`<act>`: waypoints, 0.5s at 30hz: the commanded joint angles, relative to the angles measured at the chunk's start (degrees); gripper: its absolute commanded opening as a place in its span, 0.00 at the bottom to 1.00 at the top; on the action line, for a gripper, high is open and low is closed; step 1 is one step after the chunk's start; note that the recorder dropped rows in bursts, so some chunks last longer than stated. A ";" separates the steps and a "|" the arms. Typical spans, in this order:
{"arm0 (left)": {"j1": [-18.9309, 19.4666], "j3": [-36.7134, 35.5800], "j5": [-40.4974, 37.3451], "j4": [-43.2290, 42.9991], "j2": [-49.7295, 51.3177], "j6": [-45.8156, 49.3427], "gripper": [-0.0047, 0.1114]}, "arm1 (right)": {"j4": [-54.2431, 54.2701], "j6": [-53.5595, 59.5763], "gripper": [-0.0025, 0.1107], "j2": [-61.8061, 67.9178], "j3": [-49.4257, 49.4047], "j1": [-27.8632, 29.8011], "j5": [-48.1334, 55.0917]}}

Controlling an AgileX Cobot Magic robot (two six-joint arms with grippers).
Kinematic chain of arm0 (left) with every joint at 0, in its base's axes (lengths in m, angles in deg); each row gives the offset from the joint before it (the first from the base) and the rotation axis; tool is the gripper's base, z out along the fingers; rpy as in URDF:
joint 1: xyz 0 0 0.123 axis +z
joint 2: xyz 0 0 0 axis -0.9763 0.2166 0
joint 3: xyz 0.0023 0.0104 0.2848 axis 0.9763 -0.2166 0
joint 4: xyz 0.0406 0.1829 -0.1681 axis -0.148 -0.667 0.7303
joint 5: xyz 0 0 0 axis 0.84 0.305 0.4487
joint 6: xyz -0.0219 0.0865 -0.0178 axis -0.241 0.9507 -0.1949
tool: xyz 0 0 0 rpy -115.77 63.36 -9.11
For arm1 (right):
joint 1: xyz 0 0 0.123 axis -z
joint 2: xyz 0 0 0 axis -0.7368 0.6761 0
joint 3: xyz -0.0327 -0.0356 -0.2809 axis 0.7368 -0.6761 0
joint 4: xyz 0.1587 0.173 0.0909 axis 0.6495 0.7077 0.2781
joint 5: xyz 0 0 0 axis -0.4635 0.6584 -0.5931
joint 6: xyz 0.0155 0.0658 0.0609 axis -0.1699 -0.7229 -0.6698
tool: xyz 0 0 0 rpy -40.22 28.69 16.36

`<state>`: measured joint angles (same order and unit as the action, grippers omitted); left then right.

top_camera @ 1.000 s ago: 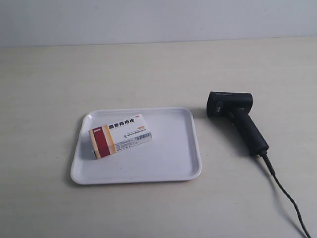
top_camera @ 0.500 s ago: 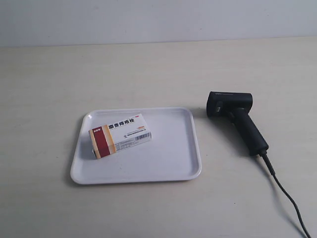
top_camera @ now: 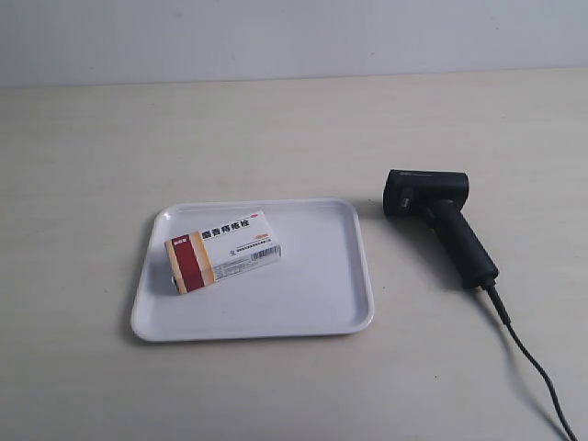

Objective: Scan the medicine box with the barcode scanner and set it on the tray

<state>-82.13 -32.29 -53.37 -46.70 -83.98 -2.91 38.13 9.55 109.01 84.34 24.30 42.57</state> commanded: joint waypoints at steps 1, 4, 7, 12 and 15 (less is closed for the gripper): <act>0.05 -0.17 -0.23 0.52 -0.38 0.00 0.06 | -5.40 -15.56 0.03 -6.33 -4.94 -0.13 0.14; 0.05 -0.17 -0.23 0.52 -0.38 0.00 0.06 | -5.15 -16.83 0.03 -9.46 -6.70 -0.13 0.82; 0.05 -0.17 -0.23 0.52 -0.38 0.00 0.06 | -4.61 -16.83 0.03 -11.33 -7.18 -0.13 0.93; 0.05 -0.17 -0.23 0.52 -0.38 0.00 0.06 | -2.94 -16.96 0.03 -11.51 -7.18 -0.13 0.93; 0.05 -0.17 -0.23 0.52 -0.38 0.00 0.06 | -2.94 -16.96 0.03 -11.98 -7.18 0.00 0.93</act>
<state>-82.13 -32.29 -53.37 -46.70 -83.98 -2.91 34.93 -7.19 97.81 77.31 24.30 43.77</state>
